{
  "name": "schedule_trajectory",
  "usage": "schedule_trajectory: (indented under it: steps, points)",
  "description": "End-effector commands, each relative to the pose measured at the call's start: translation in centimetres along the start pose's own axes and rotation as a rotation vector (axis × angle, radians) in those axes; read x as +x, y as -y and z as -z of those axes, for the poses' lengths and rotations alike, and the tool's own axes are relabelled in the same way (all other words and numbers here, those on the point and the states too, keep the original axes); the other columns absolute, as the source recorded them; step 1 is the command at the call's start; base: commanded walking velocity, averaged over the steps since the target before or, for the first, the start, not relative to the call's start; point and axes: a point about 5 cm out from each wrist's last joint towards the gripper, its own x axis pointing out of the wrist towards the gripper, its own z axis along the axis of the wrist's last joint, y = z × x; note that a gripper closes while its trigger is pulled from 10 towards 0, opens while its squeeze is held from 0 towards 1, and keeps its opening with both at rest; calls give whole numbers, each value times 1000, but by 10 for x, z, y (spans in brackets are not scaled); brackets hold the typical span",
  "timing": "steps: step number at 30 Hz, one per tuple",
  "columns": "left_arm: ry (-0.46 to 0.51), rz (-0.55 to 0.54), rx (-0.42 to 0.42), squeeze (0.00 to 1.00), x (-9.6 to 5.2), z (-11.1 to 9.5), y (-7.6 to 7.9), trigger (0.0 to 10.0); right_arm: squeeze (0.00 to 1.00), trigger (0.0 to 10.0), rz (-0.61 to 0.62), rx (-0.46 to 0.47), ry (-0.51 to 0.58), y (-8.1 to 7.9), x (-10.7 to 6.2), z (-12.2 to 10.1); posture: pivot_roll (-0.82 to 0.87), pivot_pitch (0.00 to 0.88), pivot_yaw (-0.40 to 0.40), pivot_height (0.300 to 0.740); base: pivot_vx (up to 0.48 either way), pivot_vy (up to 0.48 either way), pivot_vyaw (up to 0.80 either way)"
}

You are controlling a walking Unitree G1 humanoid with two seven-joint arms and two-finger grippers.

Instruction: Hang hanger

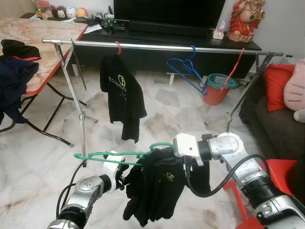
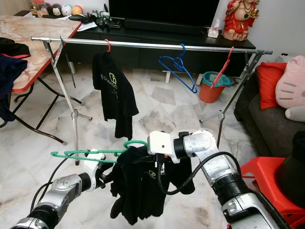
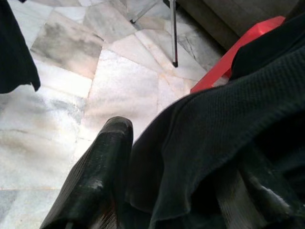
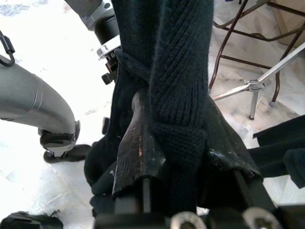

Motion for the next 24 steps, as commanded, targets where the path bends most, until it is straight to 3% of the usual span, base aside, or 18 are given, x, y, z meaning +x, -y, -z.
schedule_trajectory:
  steps: [1,16,24]
  points:
    - [7,24,6,0,3,-3,2,0,0,0,17,-22,0,5,-6,-4,-110,0,-114,740,0,0,0]
    - [-42,37,-5,0,-7,14,1,0,0,0,60,-13,-12,11,-9,-2,-99,0,-118,740,0,0,0]
    - [-48,32,-17,0,-4,16,4,0,0,0,62,-21,-6,12,-8,-4,-100,0,-121,740,0,0,0]
